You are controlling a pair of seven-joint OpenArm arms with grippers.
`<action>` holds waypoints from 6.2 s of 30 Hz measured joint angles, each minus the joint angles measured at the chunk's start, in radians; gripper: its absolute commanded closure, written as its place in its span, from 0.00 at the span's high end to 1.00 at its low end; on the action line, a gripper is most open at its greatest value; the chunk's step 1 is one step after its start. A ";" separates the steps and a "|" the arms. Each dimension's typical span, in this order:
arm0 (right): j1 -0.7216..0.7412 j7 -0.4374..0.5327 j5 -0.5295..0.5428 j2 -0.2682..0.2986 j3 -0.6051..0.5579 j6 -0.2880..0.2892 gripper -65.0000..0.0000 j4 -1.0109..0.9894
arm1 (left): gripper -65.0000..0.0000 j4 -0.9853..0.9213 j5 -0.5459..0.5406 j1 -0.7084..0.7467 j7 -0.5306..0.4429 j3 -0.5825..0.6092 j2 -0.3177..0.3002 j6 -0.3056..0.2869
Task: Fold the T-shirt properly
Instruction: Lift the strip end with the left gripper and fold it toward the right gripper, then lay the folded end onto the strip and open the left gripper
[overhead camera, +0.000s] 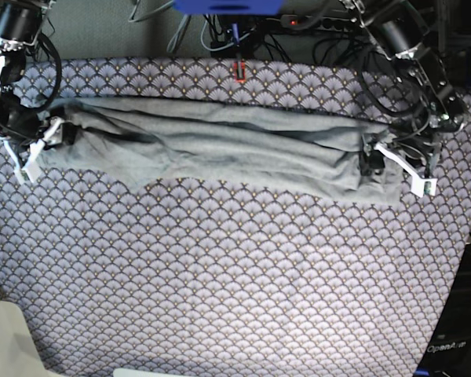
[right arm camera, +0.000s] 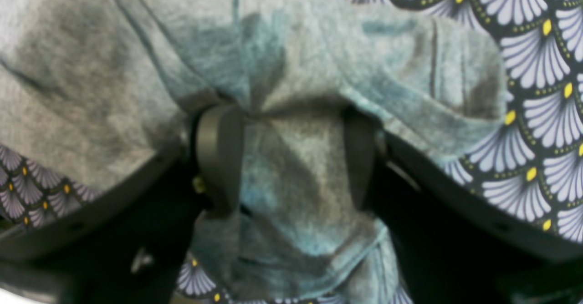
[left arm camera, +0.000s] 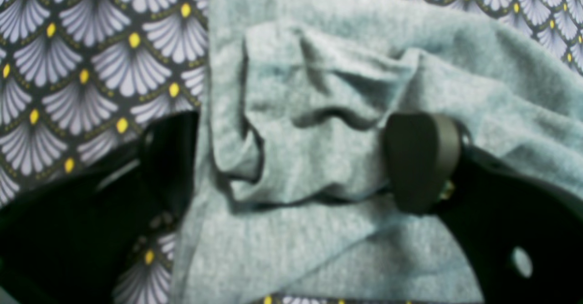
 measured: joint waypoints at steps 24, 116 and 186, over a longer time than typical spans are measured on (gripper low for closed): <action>0.000 0.000 0.000 0.000 0.000 0.000 0.56 0.000 | 0.00 -0.038 -0.017 -0.006 -0.008 -0.005 0.004 0.002; 0.000 0.000 0.000 -0.013 0.001 0.000 0.56 0.000 | 0.00 0.413 0.276 0.174 0.028 1.250 0.147 0.773; 0.000 -0.011 0.004 0.032 0.151 0.000 0.57 -0.084 | 0.68 0.291 0.267 0.220 -0.083 1.075 0.051 0.757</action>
